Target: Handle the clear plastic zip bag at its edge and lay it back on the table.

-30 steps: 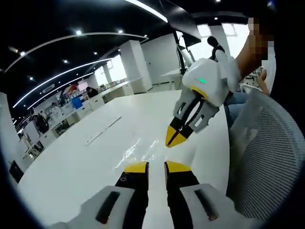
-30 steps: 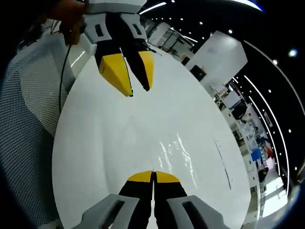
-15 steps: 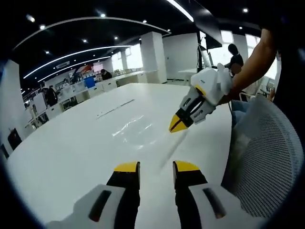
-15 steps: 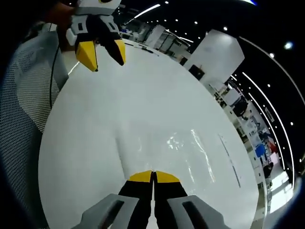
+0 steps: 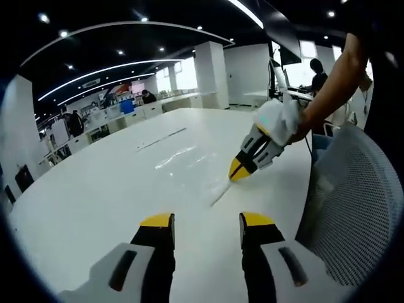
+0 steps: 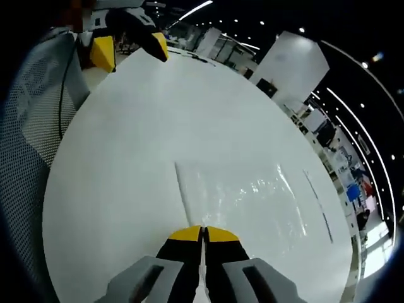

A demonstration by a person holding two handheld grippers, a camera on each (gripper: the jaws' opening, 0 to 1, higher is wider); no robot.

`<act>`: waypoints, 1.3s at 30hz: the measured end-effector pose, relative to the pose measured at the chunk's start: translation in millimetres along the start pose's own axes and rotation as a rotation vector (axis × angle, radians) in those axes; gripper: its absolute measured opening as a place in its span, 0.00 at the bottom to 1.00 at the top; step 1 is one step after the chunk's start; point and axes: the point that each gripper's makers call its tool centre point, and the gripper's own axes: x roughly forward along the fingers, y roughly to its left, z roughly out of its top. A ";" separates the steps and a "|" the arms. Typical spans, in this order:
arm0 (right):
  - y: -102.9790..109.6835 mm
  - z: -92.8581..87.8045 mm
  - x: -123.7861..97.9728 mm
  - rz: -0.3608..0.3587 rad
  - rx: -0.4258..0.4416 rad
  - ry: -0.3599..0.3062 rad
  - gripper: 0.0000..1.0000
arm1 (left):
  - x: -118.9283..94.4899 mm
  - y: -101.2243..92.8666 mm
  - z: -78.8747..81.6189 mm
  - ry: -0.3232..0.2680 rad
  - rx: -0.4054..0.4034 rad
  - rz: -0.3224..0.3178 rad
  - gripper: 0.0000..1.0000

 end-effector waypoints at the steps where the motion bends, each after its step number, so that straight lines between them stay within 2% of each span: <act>1: 0.7 0.9 -1.1 0.003 0.017 -0.006 0.01 | 0.0 -0.2 0.2 0.001 0.003 0.001 0.41; 9: -4.0 4.0 -12.5 -0.027 0.064 -0.037 0.11 | 0.8 -1.0 3.8 -0.002 0.000 0.023 0.48; 13: -10.3 6.0 -23.1 -0.056 0.123 -0.065 0.18 | 1.9 2.7 3.3 -0.009 0.001 0.038 0.52; 17: -19.3 7.1 -37.2 -0.103 0.225 -0.113 0.26 | 5.5 9.0 3.1 -0.022 -0.009 0.063 0.56; 18: -22.1 4.9 -42.3 -0.119 0.268 -0.115 0.28 | 7.0 10.3 3.1 -0.022 -0.006 0.071 0.58; 23: -29.2 -0.4 -60.9 -0.193 0.335 -0.151 0.44 | 14.3 17.7 -3.3 -0.030 -0.030 0.075 0.60; 28: -31.5 -7.5 -74.1 -0.249 0.442 -0.184 0.56 | 24.0 13.8 2.0 -0.041 -0.035 0.077 0.63; 33: -28.7 -15.7 -85.9 -0.272 0.538 -0.221 0.68 | 32.3 10.5 4.5 -0.057 -0.038 0.081 0.65; 36: -27.4 -25.7 -89.6 -0.278 0.580 -0.213 0.72 | 38.2 11.0 -3.0 -0.048 -0.040 0.105 0.65; 39: -25.8 -29.5 -94.9 -0.299 0.578 -0.205 0.76 | 41.9 5.0 0.0 -0.061 -0.039 0.098 0.65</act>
